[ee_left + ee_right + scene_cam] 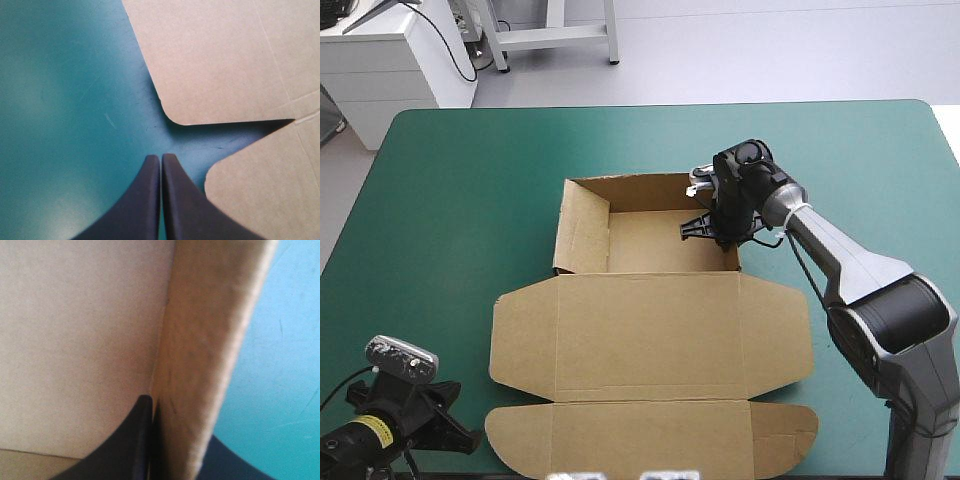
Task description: Fold the box
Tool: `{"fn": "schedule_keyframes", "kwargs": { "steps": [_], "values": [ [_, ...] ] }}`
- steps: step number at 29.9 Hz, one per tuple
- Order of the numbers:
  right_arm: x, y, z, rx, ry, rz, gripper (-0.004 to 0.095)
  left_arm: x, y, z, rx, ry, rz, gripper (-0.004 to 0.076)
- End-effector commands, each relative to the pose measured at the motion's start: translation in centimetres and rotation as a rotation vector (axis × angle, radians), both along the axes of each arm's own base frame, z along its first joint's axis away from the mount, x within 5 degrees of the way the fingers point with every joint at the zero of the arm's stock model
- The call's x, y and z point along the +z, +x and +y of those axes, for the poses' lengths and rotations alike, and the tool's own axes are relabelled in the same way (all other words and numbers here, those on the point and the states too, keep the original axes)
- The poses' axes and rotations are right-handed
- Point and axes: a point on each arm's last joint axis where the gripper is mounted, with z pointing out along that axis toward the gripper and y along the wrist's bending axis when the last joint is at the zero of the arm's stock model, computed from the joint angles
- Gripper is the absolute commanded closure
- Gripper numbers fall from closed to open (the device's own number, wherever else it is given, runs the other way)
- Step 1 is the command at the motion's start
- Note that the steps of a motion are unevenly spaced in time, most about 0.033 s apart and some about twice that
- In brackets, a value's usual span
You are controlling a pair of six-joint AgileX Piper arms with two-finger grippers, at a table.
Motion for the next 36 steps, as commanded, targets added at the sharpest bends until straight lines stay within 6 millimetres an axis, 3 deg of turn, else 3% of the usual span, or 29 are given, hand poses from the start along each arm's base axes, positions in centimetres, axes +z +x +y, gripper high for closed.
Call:
{"fn": "schedule_keyframes", "kwargs": {
  "steps": [1, 8, 13, 23, 30, 36],
  "values": [
    [2.7, -0.3, -0.3, -0.001, 0.028, -0.081, 0.0927, 0.7, 0.1, -0.1, 0.003, -0.047, -0.083, 0.0731],
    [3.6, 0.3, -0.6, -0.014, 0.037, -0.14, 0.0928, -1.1, 0.2, -0.1, 0.004, -0.028, -0.034, 0.0731],
    [5.3, 1.5, -4.2, -0.089, 0.026, -0.148, 0.0928, -1.7, 0.1, -0.1, 0.004, -0.019, -0.004, 0.0731],
    [8.8, 2.0, -18.6, -0.369, 0.004, -0.236, 0.0929, -1.7, 0.1, -0.1, 0.004, -0.018, -0.003, 0.0731],
    [9.3, 0.1, -28.9, -0.56, -0.052, -0.245, 0.0929, -1.7, 0.1, -0.1, 0.006, -0.02, -0.002, 0.0731],
    [9.0, -2.4, -35.7, -0.732, -0.113, -0.23, 0.0927, -1.7, 0.1, -0.1, 0.006, -0.02, -0.002, 0.0731]
  ]
}}
